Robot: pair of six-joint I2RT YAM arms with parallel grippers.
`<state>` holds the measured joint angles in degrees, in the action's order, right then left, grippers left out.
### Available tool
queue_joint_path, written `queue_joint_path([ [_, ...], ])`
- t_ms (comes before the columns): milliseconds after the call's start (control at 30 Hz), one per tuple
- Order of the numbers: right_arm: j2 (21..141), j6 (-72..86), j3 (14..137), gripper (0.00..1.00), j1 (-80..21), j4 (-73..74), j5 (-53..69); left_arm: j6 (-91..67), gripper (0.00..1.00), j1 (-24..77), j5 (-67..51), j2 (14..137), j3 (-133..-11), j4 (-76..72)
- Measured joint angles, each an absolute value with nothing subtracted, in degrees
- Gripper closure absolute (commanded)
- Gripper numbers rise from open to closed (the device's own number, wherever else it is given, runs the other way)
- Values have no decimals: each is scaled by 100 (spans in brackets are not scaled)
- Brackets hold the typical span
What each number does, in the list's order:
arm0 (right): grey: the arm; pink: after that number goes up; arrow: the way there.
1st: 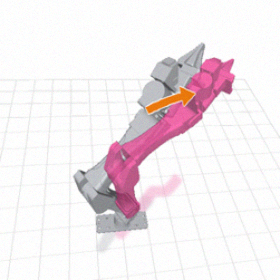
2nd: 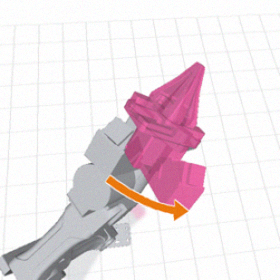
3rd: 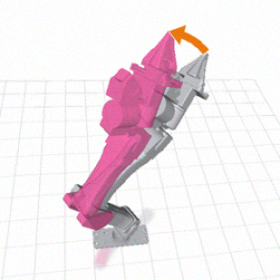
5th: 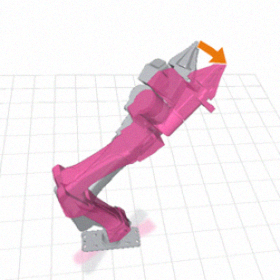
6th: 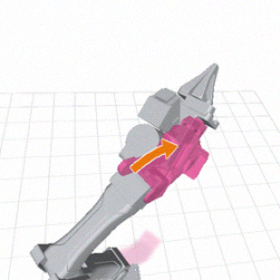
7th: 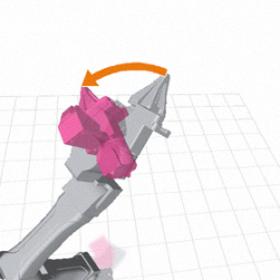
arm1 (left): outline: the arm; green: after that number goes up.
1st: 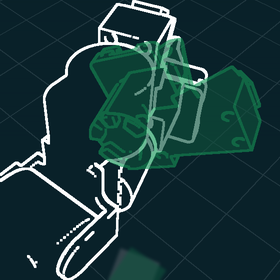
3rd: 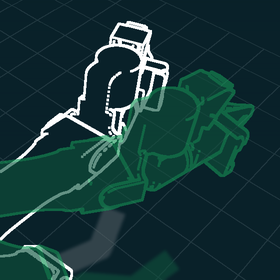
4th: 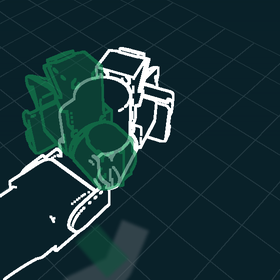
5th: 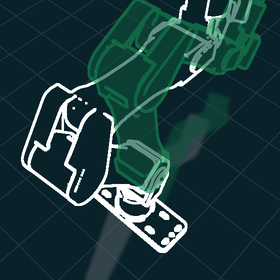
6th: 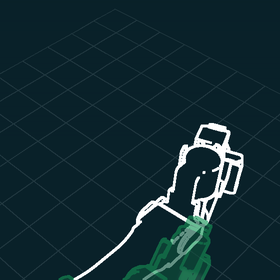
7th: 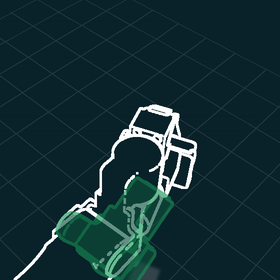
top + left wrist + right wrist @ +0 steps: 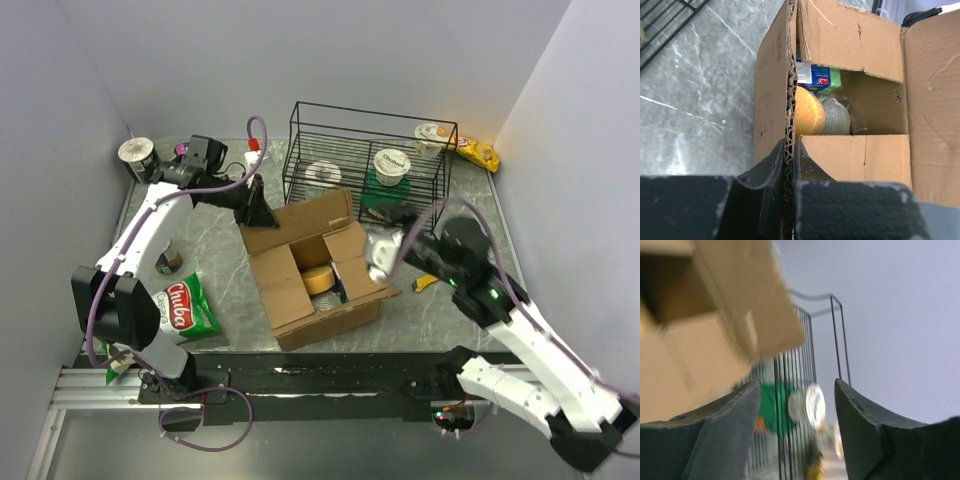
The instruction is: Unpack the express box
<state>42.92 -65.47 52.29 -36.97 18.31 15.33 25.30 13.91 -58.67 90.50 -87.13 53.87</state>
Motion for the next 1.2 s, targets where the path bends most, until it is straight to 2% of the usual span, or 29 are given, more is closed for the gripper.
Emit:
queue_joint_path([
  [167,5638,-5881,5774,53,-3811,1275,2045,2263,99,1391,-5931,9021,-8595,5306],
  [267,6270,-5732,5795,56,-3970,1444,2469,2110,99,1391,-5887,8971,-8547,5271],
  [633,6890,-5863,6119,69,-4230,2797,3667,1570,99,1369,-5714,8613,-8506,5271],
  [933,8486,-5889,6845,73,-4600,3210,3983,1247,99,1188,-5811,8510,-8434,5076],
  [1200,8615,-5721,8626,72,-5177,3743,3848,742,99,1105,-5706,8514,-8173,4495],
])
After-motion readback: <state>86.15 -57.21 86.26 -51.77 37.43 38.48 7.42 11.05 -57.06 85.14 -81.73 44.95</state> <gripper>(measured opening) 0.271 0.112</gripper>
